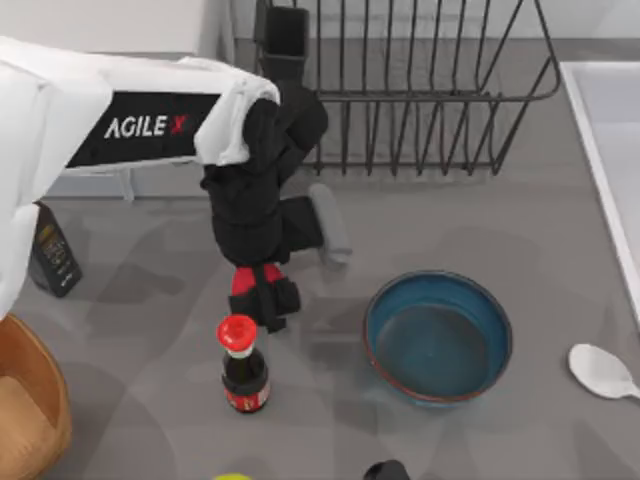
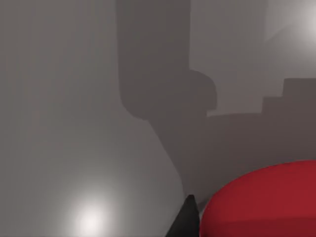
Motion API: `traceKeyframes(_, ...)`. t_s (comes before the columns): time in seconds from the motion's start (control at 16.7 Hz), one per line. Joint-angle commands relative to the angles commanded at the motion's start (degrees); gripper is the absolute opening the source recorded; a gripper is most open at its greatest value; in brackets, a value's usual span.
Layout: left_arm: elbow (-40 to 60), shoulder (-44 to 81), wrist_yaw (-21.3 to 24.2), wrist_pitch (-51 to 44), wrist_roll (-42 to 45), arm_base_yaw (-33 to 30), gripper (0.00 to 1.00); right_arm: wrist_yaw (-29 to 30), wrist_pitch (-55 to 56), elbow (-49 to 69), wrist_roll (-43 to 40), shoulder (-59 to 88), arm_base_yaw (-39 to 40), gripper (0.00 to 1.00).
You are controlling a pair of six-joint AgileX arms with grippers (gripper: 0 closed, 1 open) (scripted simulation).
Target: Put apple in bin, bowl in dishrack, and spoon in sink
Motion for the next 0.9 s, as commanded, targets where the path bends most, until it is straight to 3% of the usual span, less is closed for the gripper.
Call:
traceKeyframes(0.18, 0.28, -0.99, 0.75, -0.55, -0.63, -0.10, 0.00, 0.00, 0.00, 0.00, 0.00, 0.00, 0.00, 1.00)
traceKeyframes(0.48, 8.29, -0.67, -2.47, 1.44, -1.52, -0.58, 0.00, 0.00, 0.00, 0.00, 0.00, 0.00, 0.00, 1.00)
traceKeyframes(0.9, 18.00, -4.35, -2.24, -13.69, -2.20, -1.33, 0.00, 0.00, 0.00, 0.00, 0.00, 0.00, 0.00, 1.00)
